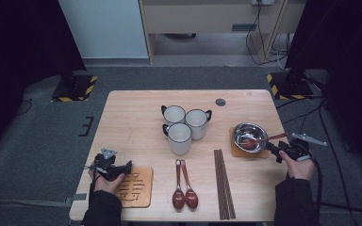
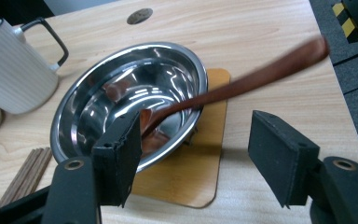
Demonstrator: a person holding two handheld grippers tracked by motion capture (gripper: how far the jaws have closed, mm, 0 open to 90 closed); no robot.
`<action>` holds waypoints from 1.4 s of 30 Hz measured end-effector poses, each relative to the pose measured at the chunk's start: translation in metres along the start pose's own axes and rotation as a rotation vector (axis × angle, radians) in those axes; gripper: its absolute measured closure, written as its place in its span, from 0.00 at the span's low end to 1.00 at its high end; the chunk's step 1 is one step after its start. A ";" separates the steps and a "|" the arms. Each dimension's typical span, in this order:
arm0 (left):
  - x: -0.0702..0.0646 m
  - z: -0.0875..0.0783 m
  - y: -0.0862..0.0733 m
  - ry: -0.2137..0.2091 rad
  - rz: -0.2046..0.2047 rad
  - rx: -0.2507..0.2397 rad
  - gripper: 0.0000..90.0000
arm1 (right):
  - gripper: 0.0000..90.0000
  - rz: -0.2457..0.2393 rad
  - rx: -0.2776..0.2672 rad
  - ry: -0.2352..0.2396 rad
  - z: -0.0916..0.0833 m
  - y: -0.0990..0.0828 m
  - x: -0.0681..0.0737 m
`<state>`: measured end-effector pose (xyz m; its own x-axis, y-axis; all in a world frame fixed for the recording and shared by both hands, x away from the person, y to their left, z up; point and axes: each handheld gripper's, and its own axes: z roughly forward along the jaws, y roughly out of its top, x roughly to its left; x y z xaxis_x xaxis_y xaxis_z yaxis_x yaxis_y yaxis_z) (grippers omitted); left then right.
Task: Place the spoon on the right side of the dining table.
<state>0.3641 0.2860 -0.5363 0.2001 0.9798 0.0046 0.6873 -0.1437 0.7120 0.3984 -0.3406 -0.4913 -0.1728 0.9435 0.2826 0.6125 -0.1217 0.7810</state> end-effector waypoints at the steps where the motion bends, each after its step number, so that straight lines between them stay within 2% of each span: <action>1: 0.000 0.000 0.000 0.000 0.000 0.000 0.07 | 0.39 0.001 0.003 0.001 0.000 -0.001 0.000; 6: 0.000 0.000 0.000 0.000 0.000 0.000 0.07 | 0.39 -0.013 -0.011 0.020 -0.002 -0.002 0.002; 12: 0.000 0.000 0.000 0.000 0.000 0.000 0.07 | 0.40 -0.038 -0.062 0.044 -0.004 0.008 0.008; 16: 0.000 0.000 0.000 0.000 0.000 0.000 0.07 | 0.42 -0.051 -0.070 0.056 -0.001 0.015 0.013; 25: 0.000 0.000 0.000 -0.001 0.000 0.000 0.07 | 0.42 -0.090 -0.081 0.036 0.007 0.030 0.016; 34: 0.000 0.000 0.000 -0.001 0.000 0.000 0.07 | 0.42 -0.114 -0.058 0.025 0.023 0.039 0.017; 42: 0.000 0.000 0.000 -0.001 0.000 0.000 0.07 | 0.42 -0.128 -0.005 0.003 0.034 0.040 0.016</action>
<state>0.3641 0.2860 -0.5363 0.2005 0.9797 0.0037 0.6873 -0.1433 0.7121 0.4465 -0.3202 -0.4747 -0.2516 0.9506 0.1819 0.5811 -0.0019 0.8138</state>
